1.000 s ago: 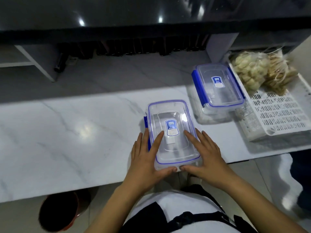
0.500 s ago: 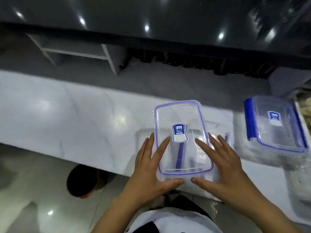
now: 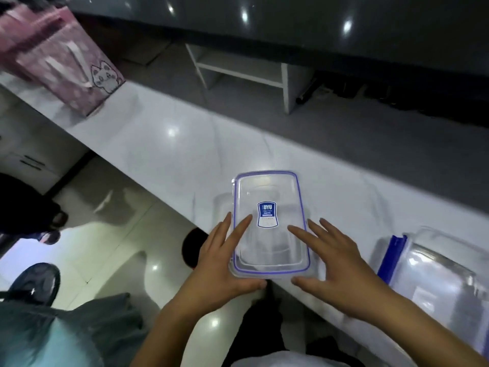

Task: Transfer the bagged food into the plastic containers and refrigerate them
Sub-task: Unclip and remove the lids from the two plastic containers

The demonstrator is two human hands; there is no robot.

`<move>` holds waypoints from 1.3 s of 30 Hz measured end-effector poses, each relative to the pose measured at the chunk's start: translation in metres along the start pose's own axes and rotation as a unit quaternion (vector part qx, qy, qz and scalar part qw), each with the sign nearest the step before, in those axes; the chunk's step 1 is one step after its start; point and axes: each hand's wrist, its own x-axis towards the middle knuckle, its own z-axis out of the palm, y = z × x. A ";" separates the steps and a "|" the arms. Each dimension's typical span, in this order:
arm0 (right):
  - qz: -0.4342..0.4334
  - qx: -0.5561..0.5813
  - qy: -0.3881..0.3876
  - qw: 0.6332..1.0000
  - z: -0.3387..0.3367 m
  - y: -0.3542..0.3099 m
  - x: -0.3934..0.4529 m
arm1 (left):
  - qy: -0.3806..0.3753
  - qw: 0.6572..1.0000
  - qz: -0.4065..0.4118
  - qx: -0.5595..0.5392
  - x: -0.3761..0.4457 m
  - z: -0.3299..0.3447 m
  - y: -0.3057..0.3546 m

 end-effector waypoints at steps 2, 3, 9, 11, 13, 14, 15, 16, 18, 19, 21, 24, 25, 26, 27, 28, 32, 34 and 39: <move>0.004 -0.014 0.000 1.000 0.007 -0.007 0.023 | -0.006 1.000 -0.003 0.000 0.013 -0.011 -0.021; 0.010 -0.019 -0.001 1.000 0.010 -0.011 0.035 | -0.009 1.000 0.000 0.000 0.022 -0.015 -0.033; 0.084 -0.042 0.007 0.996 0.036 -0.044 0.121 | -0.075 0.996 0.020 0.034 0.101 -0.063 -0.112; 0.113 -0.043 0.020 0.993 0.045 -0.056 0.156 | -0.098 0.992 0.040 0.071 0.136 -0.085 -0.137; 0.135 -0.036 0.037 0.990 0.051 -0.067 0.191 | -0.111 0.986 0.063 0.106 0.172 -0.107 -0.161; 0.142 -0.037 0.044 0.988 0.053 -0.072 0.209 | -0.115 0.983 0.071 0.122 0.190 -0.118 -0.171; 0.150 -0.044 0.051 0.986 0.055 -0.078 0.226 | -0.118 0.980 0.077 0.138 0.208 -0.128 -0.181; 0.160 -0.058 0.059 0.984 0.056 -0.083 0.241 | -0.122 0.977 0.080 0.153 0.225 -0.139 -0.189; 0.175 -0.094 0.074 0.977 0.055 -0.093 0.272 | -0.127 0.972 0.085 0.180 0.255 -0.159 -0.200; 0.180 -0.108 0.082 0.974 0.056 -0.097 0.287 | -0.132 0.968 0.088 0.196 0.270 -0.170 -0.204; 0.188 -0.125 0.098 0.969 0.058 -0.104 0.315 | -0.141 0.959 0.093 0.229 0.295 -0.188 -0.208; 0.203 -0.134 0.109 0.964 0.061 -0.108 0.350 | -0.143 0.950 0.094 0.262 0.323 -0.209 -0.213; 0.206 -0.139 0.108 0.963 0.061 -0.109 0.359 | -0.147 0.949 0.089 0.266 0.331 -0.214 -0.215; 0.208 -0.143 0.106 0.962 0.060 -0.107 0.367 | -0.154 0.947 0.082 0.269 0.337 -0.218 -0.216; 0.209 -0.145 0.105 0.961 0.060 -0.105 0.373 | -0.162 0.945 0.076 0.274 0.342 -0.221 -0.216; 0.209 -0.144 0.105 0.961 0.059 -0.102 0.377 | -0.170 0.943 0.071 0.278 0.346 -0.223 -0.215; 0.198 -0.142 0.112 0.963 0.062 -0.092 0.380 | -0.186 0.941 0.055 0.278 0.351 -0.228 -0.203; 0.190 -0.127 0.115 0.967 0.061 -0.092 0.375 | -0.183 0.935 0.044 0.300 0.347 -0.228 -0.200; 0.198 -0.130 0.098 0.967 0.067 -0.083 0.317 | -0.105 0.946 0.078 0.297 0.312 -0.210 -0.179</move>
